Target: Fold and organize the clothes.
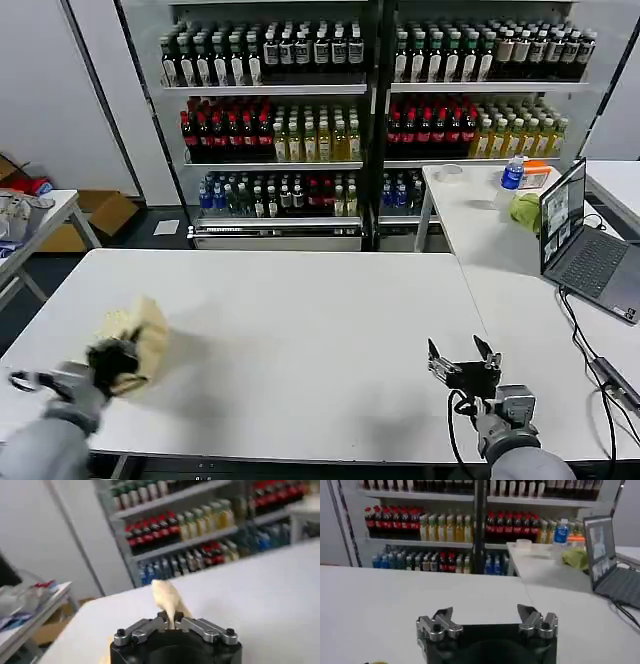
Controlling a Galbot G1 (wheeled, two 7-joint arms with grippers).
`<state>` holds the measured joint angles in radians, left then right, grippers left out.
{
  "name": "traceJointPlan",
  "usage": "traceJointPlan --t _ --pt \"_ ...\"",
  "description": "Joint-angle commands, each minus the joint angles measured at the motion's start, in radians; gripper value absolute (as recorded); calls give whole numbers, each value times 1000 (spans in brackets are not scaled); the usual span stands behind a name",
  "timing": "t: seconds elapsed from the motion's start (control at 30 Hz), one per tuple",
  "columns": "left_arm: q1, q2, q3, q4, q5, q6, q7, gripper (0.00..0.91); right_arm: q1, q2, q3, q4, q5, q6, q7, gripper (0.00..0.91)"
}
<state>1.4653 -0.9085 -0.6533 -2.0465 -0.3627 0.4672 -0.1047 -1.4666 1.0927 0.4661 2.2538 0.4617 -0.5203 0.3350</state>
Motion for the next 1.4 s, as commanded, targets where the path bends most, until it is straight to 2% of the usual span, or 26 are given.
traceJointPlan --t 0.03,0.2,0.4,0.6,0.77,0.9,0.93,0.97,1.03,1.1,1.2,1.4 --pt "-22 -164 393 -109 403 -7 -22 10 -15 0 7 12 -4 -1 1 907" --pt "-77 -208 482 -55 337 31 -27 10 -17 9 5 4 -12 1 -1 907" --pt "-237 -316 578 45 185 95 -91 10 -15 13 2 3 -16 0 0 907" --pt "-377 -413 662 150 72 105 -118 10 -4 11 5 -2 -13 -3 0 907" --pt "-448 -473 697 201 -65 102 -124 10 7 6 14 -8 -2 -3 0 907" --pt "-490 -512 712 253 -105 87 -123 20 12 4 20 -11 3 -3 -2 907" --pt "-499 -521 713 268 -112 84 -123 91 13 4 21 -11 3 -3 -4 907" --pt "-507 -533 712 274 -129 80 -124 907 15 2 23 -11 1 -2 -9 907" --pt "-508 -543 709 273 -150 47 -119 907 17 1 24 -9 1 0 -15 907" --pt "-497 -544 707 260 -170 -35 -101 907 21 1 23 -11 -4 4 -24 907" --pt "-457 -535 695 217 -220 -103 -77 907 26 3 16 -15 -10 23 -42 907" --pt "-346 -518 590 80 -230 -154 -48 907 35 13 -6 -17 -41 68 -56 907"
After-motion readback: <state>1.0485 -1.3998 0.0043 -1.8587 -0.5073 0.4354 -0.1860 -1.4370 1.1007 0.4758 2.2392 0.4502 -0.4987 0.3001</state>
